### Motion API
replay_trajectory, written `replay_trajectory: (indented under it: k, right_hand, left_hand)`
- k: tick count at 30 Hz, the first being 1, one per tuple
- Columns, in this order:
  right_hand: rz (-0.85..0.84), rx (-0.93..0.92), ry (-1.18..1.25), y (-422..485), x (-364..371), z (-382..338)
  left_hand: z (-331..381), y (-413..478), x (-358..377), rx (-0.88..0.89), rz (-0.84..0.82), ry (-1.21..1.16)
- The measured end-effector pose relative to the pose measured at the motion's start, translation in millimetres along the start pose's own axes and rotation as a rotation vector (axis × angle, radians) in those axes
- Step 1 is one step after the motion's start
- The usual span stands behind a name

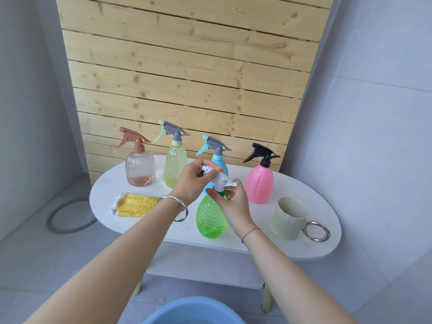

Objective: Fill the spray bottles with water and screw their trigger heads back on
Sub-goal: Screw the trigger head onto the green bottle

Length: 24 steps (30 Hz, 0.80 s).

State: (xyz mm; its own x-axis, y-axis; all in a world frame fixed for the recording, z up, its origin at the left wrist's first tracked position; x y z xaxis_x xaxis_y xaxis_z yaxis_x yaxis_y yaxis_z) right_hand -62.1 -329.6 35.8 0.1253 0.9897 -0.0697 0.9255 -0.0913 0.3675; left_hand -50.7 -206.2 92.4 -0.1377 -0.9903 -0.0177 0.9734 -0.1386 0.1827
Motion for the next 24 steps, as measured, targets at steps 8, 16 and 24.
replay_trajectory:
  k: [8,16,24]
  right_hand:
    - [-0.155,0.045,0.043,-1.6,-6.5,6.9]
    - [-0.141,-0.104,-0.105,-1.0,-7.7,0.7]
    - [0.047,-0.175,-0.200,-8.7,-5.5,-2.3]
  left_hand:
    - [-3.3,2.1,-0.3,0.006,0.002,-0.008]
    - [-2.7,2.4,-0.8,0.020,-0.007,0.007]
    - [-4.5,7.0,-1.8,0.027,-0.022,0.003]
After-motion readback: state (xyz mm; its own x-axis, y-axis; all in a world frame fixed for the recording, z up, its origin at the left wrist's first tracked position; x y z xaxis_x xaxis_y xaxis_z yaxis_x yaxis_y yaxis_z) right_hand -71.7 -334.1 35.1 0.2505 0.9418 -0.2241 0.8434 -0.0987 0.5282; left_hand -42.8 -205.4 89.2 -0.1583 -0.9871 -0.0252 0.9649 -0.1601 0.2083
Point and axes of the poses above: each hand's wrist, its own y-axis towards the middle knuckle, its own x-axis out of the palm, z = x × y, the point moved 7 cm from there along y, towards the middle knuckle, and after that the axes turned 8 degrees about -x, right-handed, at the moved point
